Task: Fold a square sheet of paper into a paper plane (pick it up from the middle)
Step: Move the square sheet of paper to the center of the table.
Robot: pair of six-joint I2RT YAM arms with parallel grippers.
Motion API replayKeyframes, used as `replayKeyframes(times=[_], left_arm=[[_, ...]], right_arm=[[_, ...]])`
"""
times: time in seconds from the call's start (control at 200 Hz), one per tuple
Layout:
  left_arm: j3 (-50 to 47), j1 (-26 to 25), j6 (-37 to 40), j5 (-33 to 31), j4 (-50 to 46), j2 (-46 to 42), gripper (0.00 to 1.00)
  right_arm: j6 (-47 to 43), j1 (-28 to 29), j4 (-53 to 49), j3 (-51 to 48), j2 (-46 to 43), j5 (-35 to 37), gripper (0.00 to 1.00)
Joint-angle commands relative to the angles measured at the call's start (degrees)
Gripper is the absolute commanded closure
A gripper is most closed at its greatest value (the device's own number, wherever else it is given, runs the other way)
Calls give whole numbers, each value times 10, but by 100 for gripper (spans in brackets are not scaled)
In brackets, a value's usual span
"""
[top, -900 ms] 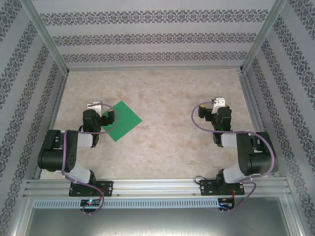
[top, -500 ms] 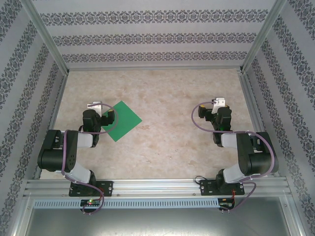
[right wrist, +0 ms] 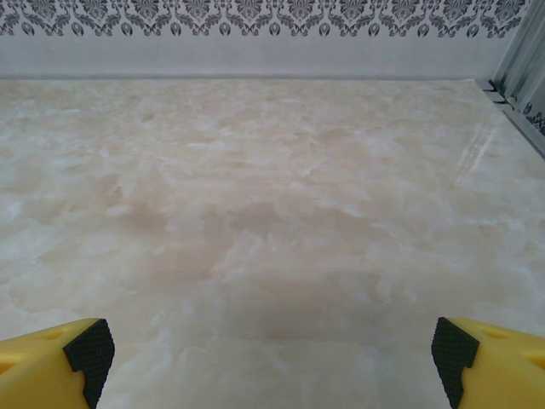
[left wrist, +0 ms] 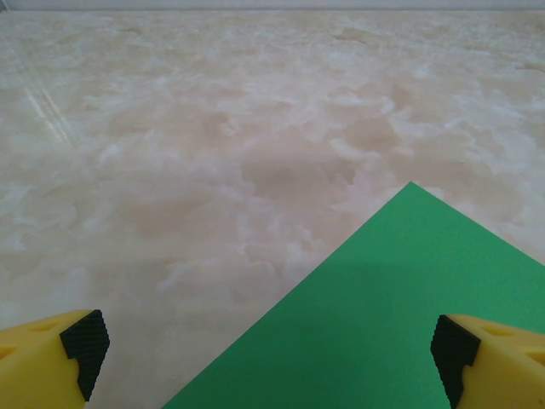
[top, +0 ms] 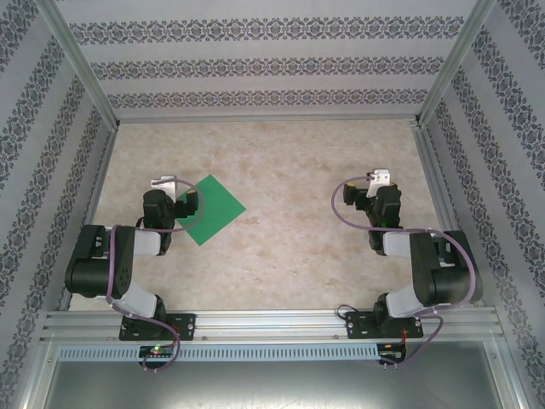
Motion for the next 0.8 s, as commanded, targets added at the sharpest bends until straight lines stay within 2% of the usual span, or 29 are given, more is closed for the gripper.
replayKeyframes(times=[0.0,0.085,0.195,0.255,0.33,0.405,0.485,0.54,0.649,0.794], left_arm=[[45,-5,0,-23,-86,-36,0],[107,-4,-5,-33,-195,-42,0],[197,-5,-66,-54,-355,-44,0],[236,-6,-104,-22,-405,-38,0],[288,-6,-155,27,-467,-21,0],[342,-8,-205,63,-538,10,0],[383,-16,-257,59,-602,39,0],[388,-21,-301,55,-619,49,0],[398,-41,-344,75,-657,66,0],[415,-85,-378,39,-716,90,0]], right_arm=[[4,-2,-43,-4,-74,22,2],[22,5,-115,7,-137,72,2],[93,10,-303,86,-193,122,2],[142,11,-426,142,-199,121,2],[183,14,-507,196,-186,91,2],[213,20,-546,232,-168,64,2],[243,30,-569,258,-144,35,2],[261,37,-587,278,-124,5,2],[283,64,-610,308,-84,-36,2],[295,112,-621,334,-39,-47,2]])
